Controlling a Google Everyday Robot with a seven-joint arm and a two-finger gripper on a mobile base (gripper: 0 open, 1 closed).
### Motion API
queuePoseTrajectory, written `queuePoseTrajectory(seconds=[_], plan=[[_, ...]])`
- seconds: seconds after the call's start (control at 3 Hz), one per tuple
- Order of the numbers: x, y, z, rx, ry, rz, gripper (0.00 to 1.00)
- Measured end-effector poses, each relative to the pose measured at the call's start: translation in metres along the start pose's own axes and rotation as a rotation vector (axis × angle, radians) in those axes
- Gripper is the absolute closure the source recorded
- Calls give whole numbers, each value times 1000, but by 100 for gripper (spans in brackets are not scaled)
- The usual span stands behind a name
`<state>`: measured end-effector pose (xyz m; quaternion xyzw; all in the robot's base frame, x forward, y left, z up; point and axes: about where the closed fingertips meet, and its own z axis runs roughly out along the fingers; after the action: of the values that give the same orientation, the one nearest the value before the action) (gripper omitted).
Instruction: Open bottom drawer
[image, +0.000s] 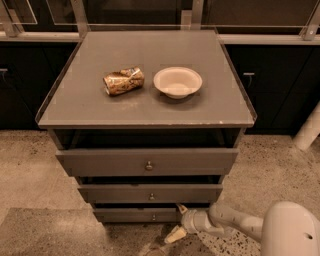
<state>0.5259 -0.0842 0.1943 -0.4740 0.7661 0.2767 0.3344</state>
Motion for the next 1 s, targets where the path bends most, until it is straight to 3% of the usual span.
queuePoseTrajectory(seconds=[1.0], plan=[[-1,-8,-4,30,-10,31,0]])
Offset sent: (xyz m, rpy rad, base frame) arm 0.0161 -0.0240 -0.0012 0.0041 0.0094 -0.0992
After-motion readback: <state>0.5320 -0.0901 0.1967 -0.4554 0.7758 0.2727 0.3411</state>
